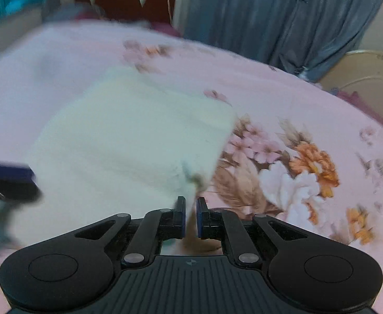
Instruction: Fold small clothes
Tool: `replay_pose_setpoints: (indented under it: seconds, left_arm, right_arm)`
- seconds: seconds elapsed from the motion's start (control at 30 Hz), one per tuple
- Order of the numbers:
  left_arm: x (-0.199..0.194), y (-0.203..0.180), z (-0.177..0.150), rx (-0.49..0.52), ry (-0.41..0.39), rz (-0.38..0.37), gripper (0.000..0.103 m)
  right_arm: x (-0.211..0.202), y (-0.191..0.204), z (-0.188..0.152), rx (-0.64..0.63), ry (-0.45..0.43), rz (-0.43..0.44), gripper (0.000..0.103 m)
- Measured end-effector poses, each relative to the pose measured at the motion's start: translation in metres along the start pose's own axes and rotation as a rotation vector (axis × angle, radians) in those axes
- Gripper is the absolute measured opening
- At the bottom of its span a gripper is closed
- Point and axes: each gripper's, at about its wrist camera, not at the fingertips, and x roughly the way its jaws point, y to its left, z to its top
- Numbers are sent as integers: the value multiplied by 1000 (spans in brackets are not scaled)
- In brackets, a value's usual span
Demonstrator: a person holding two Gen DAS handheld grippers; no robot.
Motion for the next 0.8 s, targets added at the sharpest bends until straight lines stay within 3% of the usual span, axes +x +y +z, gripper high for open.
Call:
replay_pose_setpoints:
  seconds: [0.1,0.2,0.33,0.43,0.47,0.53,0.57,0.6,0.63,0.67,0.8]
  left_arm:
    - [-5,-3,-12,-20,31,45,20]
    - [-1,-10,-19,16,75,89,22]
    - [-15,-25,-21,19,61,137,20]
    - [-32,-38,-25,16,43,145,22]
    - [-36,-44,-26,26,36,161,31]
    - [-47,-61,-28,47,-5,215,63]
    - [-52,-69,-29,56,-34,249,97]
    - [-59,-76,-30,72,-63,274,101]
    - [-65,-84,-30,92,-79,283,103]
    - [-69,-91,-31,105,-75,284,102]
    - [-89,-118,-34,127,-65,275,102]
  right_arm:
    - [-17,17,-14,-36,-2,106,6]
    - [-3,19,-34,-48,92,65,6]
    - [-17,12,-34,-9,69,37,6]
    - [-43,5,-37,55,21,72,6]
    - [-54,4,-39,73,9,71,7]
    - [-71,0,-45,128,-27,64,7]
    - [-81,1,-48,156,-38,49,10]
    - [-89,-1,-51,183,-49,14,50]
    - [-100,-2,-55,203,-82,-12,102]
    - [-109,-5,-59,207,-126,-7,100]
    - [-134,-10,-68,235,-148,-7,103]
